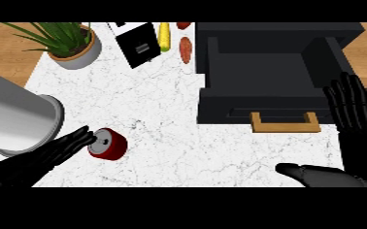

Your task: Pick up the can, place it into the drawer and close the drawer

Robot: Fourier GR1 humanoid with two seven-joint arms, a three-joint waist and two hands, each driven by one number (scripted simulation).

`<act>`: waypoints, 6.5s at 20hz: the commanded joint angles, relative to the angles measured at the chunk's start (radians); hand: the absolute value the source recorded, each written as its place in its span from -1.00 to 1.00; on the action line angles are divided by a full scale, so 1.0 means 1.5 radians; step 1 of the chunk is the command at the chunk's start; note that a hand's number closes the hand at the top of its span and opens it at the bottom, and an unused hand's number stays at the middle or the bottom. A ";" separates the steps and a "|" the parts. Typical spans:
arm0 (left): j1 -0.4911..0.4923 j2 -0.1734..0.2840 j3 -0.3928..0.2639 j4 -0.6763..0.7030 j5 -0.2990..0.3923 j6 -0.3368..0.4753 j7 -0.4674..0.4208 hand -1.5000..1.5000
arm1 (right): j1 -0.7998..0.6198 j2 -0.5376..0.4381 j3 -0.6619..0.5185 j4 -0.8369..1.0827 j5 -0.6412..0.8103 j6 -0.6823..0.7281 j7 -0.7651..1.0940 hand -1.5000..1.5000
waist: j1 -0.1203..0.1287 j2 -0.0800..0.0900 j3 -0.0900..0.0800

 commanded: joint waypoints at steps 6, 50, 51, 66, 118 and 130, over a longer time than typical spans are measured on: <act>0.030 0.053 0.074 0.014 0.148 -0.065 0.074 -1.00 | 0.073 -0.001 -0.019 -0.026 -0.024 0.034 -0.015 -1.00 | -0.002 -0.001 0.000; -0.179 -0.140 0.135 0.533 -0.412 -0.150 -0.287 -1.00 | 0.151 0.009 -0.122 -0.031 -0.069 0.149 -0.088 -1.00 | -0.007 0.000 0.000; -0.137 -0.137 0.129 0.508 -0.419 -0.156 -0.319 -1.00 | 0.098 0.020 -0.111 0.063 -0.036 0.136 -0.139 -1.00 | -0.002 0.000 0.000; -0.229 -0.078 0.067 0.728 -0.484 -0.093 -0.466 -1.00 | 0.120 0.037 -0.106 0.024 -0.031 0.132 -0.131 -1.00 | -0.006 0.000 0.000; -0.304 -0.172 -0.081 0.862 -0.452 -0.034 -0.512 1.00 | 0.116 0.040 -0.138 -0.036 -0.068 0.154 -0.074 -1.00 | -0.002 0.000 0.000; -0.324 -0.282 0.163 0.744 -0.294 0.440 -0.325 1.00 | 0.173 0.037 -0.163 -0.074 -0.106 0.161 -0.087 -1.00 | -0.001 -0.003 0.001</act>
